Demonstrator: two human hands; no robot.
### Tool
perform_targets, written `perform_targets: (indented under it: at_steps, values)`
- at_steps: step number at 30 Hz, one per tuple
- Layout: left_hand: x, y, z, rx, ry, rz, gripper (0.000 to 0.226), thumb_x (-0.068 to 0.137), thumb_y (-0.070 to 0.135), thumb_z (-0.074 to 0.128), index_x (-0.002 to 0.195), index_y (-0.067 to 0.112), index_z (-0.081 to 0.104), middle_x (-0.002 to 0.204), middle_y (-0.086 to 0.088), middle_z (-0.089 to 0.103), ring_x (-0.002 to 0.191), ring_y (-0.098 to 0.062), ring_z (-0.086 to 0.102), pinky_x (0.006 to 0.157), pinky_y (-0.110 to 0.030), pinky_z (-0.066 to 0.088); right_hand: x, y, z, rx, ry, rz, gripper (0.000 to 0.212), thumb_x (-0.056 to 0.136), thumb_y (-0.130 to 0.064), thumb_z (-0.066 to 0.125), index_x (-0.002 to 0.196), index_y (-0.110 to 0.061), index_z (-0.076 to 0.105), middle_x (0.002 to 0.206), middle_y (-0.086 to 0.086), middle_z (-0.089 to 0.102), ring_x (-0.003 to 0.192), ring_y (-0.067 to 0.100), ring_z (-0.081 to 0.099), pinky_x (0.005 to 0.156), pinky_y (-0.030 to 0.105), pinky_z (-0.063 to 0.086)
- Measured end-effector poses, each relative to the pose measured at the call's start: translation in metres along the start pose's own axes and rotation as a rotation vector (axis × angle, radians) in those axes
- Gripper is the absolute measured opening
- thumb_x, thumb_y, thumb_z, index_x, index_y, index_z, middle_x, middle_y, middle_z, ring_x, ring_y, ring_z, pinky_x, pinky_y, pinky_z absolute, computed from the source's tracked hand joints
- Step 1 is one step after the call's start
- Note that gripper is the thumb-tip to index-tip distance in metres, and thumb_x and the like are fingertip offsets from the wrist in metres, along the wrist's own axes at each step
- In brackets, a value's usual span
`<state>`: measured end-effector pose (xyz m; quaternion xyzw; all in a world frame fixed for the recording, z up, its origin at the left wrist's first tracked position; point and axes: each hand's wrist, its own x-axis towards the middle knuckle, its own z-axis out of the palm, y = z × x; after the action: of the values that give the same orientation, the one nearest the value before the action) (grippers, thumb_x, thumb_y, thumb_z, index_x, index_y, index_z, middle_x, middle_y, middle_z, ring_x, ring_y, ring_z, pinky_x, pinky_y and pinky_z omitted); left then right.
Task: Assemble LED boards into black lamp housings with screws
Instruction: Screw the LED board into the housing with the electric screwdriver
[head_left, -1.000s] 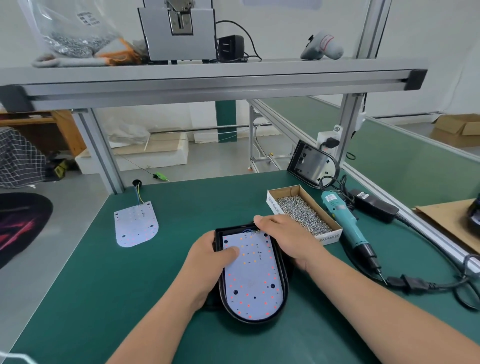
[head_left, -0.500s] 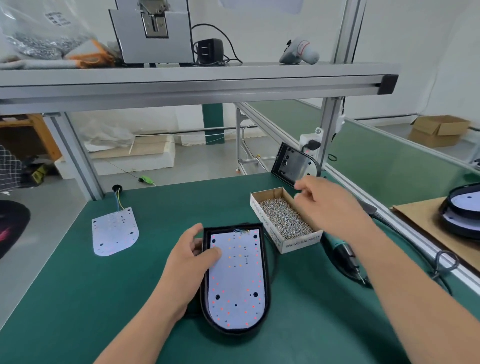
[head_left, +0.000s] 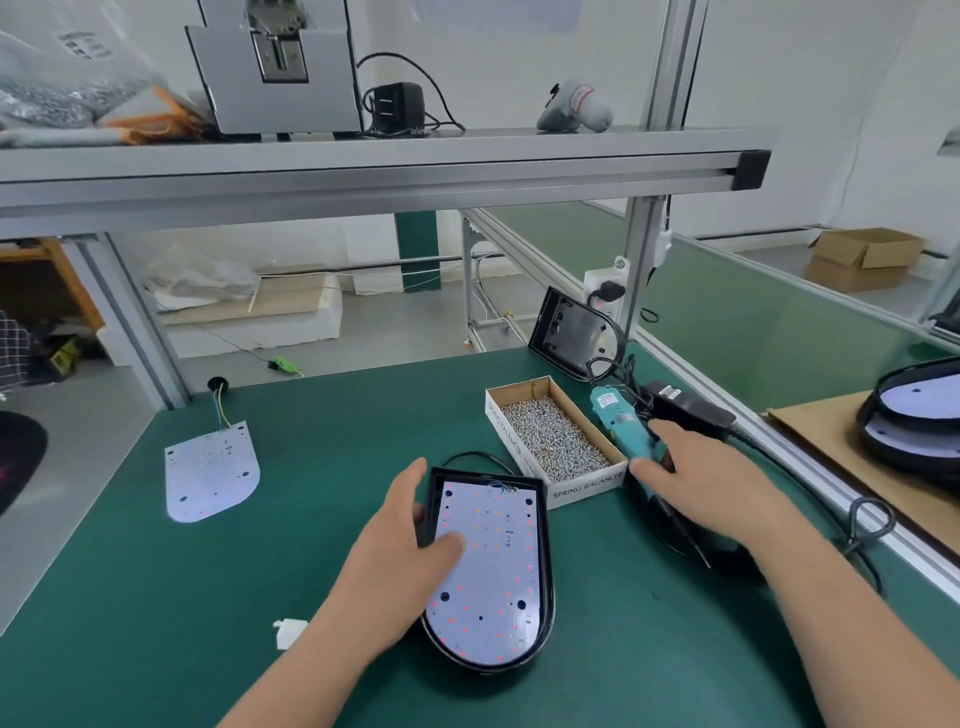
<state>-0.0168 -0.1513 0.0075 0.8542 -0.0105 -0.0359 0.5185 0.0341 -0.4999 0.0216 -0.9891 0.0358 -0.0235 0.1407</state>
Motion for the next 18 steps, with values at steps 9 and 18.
perform_targets:
  at_steps: [9,18]
  values:
    - [-0.009,0.007,0.01,0.081,-0.004,-0.028,0.083,0.1,0.03,0.056,0.165,0.047,0.008,0.125,0.027,0.035,0.082,0.016,0.06,0.07,-0.014,0.04,0.004,0.002,0.002,0.065,-0.068,0.029,0.101,0.071,-0.074,0.057,0.155,-0.024,0.033,0.113,0.0,0.067,0.098,0.021,0.064,0.089,0.042,0.055]
    - [-0.01,0.007,-0.002,0.02,0.055,0.045,0.075,0.097,0.046,0.066,0.161,0.048,0.027,0.133,0.026,0.039,0.115,0.016,0.049,0.093,-0.019,0.043,0.001,0.007,-0.006,0.809,-0.13,0.062,0.045,0.068,-0.041,0.069,0.103,-0.013,0.071,0.075,0.009,0.059,0.063,0.023,0.05,0.056,0.034,0.036]
